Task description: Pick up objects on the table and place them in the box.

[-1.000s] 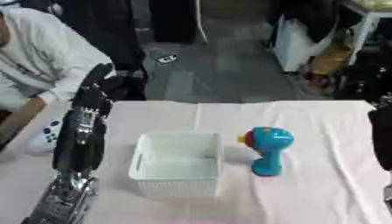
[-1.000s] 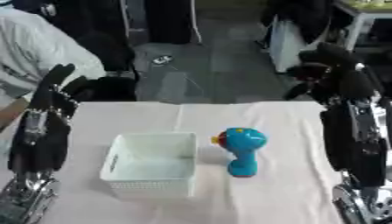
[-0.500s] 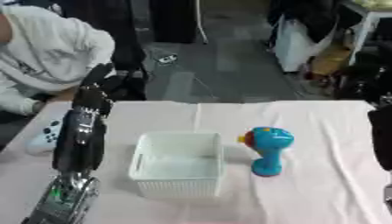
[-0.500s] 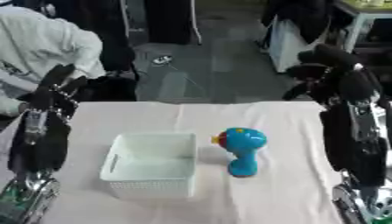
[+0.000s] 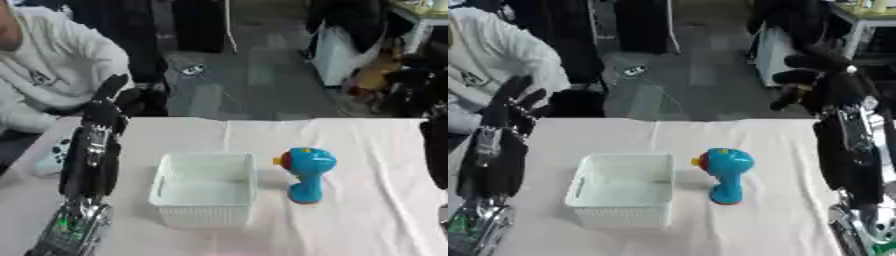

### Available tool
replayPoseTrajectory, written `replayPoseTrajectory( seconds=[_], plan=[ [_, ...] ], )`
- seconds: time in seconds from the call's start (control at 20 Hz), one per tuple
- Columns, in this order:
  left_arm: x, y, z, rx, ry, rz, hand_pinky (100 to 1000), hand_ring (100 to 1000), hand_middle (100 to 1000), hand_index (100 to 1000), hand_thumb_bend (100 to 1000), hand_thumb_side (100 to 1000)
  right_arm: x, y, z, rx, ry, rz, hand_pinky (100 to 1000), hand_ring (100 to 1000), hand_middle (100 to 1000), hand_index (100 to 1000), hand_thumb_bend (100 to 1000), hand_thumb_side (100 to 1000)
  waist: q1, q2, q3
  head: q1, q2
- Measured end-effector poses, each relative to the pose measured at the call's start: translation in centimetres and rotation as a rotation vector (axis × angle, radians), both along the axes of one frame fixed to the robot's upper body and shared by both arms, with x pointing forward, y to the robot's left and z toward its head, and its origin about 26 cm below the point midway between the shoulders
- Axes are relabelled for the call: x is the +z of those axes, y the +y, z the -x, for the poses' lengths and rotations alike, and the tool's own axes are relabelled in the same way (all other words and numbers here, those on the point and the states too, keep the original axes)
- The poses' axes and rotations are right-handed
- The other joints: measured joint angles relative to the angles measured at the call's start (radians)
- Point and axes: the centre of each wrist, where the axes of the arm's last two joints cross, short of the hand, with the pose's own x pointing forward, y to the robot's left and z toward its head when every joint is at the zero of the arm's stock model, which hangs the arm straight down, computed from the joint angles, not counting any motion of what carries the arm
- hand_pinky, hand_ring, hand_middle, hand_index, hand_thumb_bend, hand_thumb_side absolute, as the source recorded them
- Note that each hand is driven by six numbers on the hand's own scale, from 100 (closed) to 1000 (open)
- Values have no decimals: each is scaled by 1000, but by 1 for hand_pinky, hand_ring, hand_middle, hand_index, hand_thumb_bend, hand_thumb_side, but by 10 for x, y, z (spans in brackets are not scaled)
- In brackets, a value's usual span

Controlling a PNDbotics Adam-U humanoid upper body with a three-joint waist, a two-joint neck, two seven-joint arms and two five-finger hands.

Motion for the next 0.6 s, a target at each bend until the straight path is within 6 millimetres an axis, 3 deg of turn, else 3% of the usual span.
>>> replayPoseTrajectory(
  seconds=[0.2,0.25,0.6],
  plan=[
    [-2,1,1,1,8,-2,856,911,956,986,302,841,1,-3,-17,-40,-18,116,535,715,745,867,327,761,-3,-2,-1,-6,1],
    [-2,1,1,1,8,-2,857,911,956,986,301,842,0,-4,-22,-53,-15,142,540,722,754,881,394,731,-3,-2,-2,-6,1],
    [-4,2,2,3,16,-4,857,911,956,985,300,843,-14,-6,-55,-150,34,324,572,752,792,923,473,696,-4,-4,-2,-6,10]
  ],
)
